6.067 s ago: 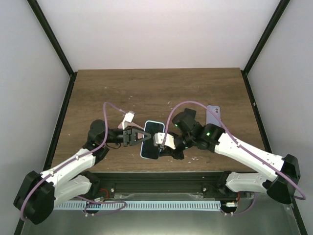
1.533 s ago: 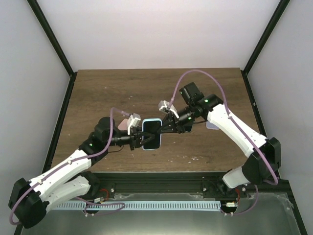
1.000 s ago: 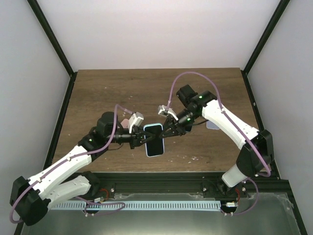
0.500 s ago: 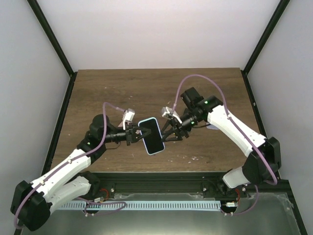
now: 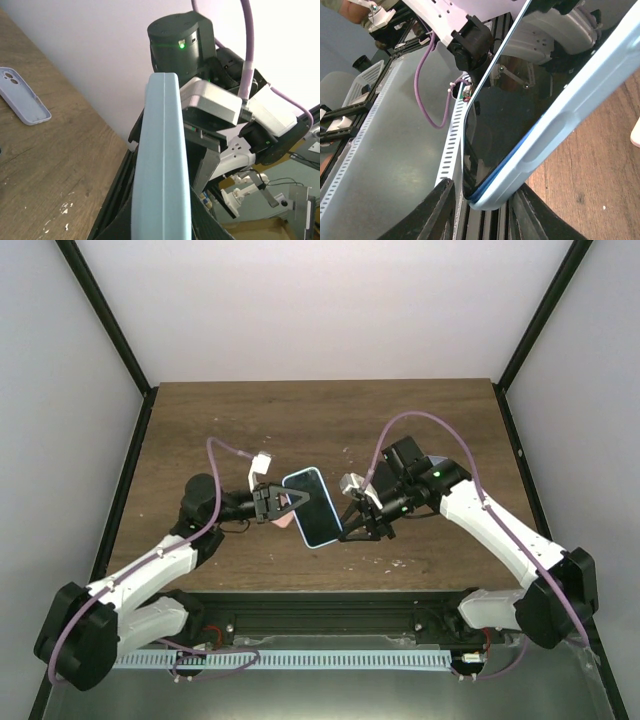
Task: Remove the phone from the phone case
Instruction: Remove the phone case from the phone.
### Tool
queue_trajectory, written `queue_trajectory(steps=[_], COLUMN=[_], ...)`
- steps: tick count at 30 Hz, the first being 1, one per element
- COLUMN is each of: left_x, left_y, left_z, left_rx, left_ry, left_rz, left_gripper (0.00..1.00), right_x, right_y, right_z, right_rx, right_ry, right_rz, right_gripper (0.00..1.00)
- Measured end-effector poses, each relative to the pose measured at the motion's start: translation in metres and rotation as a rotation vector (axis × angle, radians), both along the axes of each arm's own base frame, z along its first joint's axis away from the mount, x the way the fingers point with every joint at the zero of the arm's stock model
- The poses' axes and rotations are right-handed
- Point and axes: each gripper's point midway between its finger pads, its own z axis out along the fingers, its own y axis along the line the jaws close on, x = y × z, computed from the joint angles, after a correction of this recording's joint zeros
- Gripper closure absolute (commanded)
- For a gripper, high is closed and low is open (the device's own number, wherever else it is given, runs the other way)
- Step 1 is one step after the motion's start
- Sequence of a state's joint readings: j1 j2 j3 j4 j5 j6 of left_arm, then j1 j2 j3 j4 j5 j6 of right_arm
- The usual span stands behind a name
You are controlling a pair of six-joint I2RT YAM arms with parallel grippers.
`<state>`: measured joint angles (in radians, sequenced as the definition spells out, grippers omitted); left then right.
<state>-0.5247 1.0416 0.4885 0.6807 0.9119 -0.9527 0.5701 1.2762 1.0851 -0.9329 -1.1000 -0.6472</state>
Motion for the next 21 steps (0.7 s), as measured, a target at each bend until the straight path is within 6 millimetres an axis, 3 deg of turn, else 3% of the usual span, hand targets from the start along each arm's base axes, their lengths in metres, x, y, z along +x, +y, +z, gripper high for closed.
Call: queue_trajectory(steps=[21], left_x=[-0.001], left_y=[0.000], left_z=[0.013], left_rx=[-0.063], left_ry=[0.026], left_rz=[-0.048], left_gripper=[1.00], right_x=[-0.006], right_y=[0.000], right_z=[0.000], right_rx=[0.017], right_ry=[-0.004], right_rz=[0.029], right_gripper=[0.79])
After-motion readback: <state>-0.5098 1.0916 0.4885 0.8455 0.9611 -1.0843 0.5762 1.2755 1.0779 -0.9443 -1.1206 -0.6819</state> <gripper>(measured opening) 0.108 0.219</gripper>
